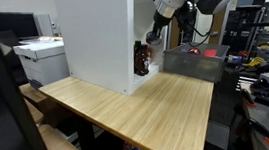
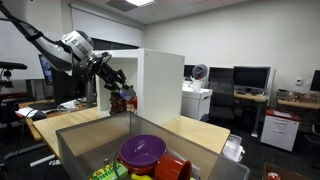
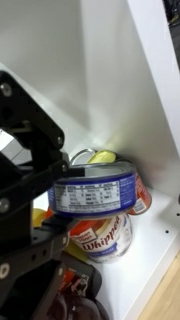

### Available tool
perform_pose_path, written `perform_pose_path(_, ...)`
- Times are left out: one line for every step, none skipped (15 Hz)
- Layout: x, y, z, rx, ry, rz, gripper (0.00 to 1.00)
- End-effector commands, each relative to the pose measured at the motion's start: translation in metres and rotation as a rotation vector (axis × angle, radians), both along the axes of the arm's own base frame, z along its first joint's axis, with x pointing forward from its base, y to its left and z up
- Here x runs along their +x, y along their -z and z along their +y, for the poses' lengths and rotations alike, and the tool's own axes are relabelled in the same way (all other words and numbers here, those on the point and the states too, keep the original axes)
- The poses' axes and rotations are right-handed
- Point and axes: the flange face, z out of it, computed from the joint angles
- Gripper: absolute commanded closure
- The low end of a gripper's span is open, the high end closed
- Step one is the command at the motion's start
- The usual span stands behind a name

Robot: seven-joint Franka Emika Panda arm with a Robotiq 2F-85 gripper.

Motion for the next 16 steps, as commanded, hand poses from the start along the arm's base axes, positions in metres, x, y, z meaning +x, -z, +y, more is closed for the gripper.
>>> perform_pose_path(0.0154,0.0008,-0.0008,-0.025,0.013,-0.011,0.88)
perform_pose_path(0.0162,0.0010,-0.0008,-0.024,0.011,-0.010,0.88)
perform_pose_path(0.0171,0.0013,-0.0008,-0.026,0.015,-0.009,0.88)
perform_pose_path(0.0174,0.0018,-0.0009,-0.026,0.014,-0.005,0.88)
perform_pose_path(0.0180,0.0026,-0.0010,-0.027,0.015,-0.002,0.88)
perform_pose_path(0.0191,0.0020,-0.0017,-0.030,0.021,0.000,0.88)
perform_pose_path(0.0200,0.0022,-0.0030,-0.031,0.026,0.002,0.88)
perform_pose_path(0.0211,0.0022,-0.0040,-0.031,0.033,0.003,0.88)
perform_pose_path(0.0224,0.0018,-0.0052,-0.033,0.040,0.004,0.88)
perform_pose_path(0.0229,0.0010,-0.0056,-0.032,0.043,0.005,0.88)
perform_pose_path(0.0228,0.0003,-0.0048,-0.029,0.044,0.004,0.88)
perform_pose_path(0.0227,0.0003,-0.0047,-0.028,0.044,0.005,0.88)
perform_pose_path(0.0215,-0.0003,-0.0039,-0.022,0.044,0.005,0.88)
perform_pose_path(0.0200,-0.0001,-0.0030,-0.018,0.043,0.006,0.88)
perform_pose_path(0.0188,0.0000,-0.0022,-0.019,0.040,0.006,0.88)
perform_pose_path(0.0177,0.0002,-0.0017,-0.015,0.040,0.009,0.88)
